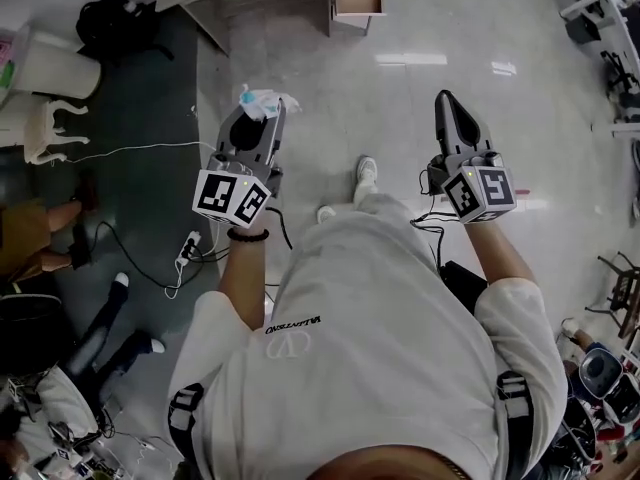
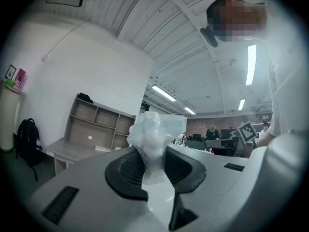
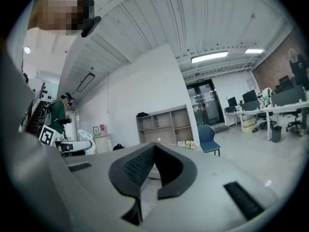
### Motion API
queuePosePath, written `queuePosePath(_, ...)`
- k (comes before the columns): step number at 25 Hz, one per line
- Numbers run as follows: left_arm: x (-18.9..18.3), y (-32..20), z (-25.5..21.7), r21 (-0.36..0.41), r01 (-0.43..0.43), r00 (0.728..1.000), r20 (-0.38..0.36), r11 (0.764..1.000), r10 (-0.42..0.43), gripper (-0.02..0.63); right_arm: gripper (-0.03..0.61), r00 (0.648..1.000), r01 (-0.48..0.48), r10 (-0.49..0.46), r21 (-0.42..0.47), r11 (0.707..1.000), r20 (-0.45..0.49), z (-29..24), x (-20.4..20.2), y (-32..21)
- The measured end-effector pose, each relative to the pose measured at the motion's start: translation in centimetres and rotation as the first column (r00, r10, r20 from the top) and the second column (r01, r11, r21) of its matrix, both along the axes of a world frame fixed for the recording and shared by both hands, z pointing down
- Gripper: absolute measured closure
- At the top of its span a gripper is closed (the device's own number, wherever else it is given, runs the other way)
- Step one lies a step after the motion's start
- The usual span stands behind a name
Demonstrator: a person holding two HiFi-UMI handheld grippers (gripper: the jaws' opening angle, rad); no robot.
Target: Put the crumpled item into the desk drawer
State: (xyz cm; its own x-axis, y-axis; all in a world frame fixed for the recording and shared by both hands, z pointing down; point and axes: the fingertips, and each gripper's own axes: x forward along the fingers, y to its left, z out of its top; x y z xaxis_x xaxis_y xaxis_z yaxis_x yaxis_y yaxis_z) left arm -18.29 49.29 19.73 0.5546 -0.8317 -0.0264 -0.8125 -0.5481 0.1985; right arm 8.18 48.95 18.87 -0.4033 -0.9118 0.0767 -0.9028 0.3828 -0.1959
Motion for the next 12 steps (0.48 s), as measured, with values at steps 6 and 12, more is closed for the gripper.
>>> queuePosePath(6,3.5,-5.8,-0.2,0.007,0.013,1.000,-0.001,1.000,-0.013,0.528,0.580,0.999,0.052,-0.052,0.011,0.999,-0.010,-0.2,2.4,-6.2)
queuePosePath(12,3.2,-12.7,-0.1,-0.005,0.037,0.999,-0.025,0.999,-0.037,0.528,0.580,0.996,0.085,-0.085,-0.007,0.996,-0.011,0.6,1.5,-12.8)
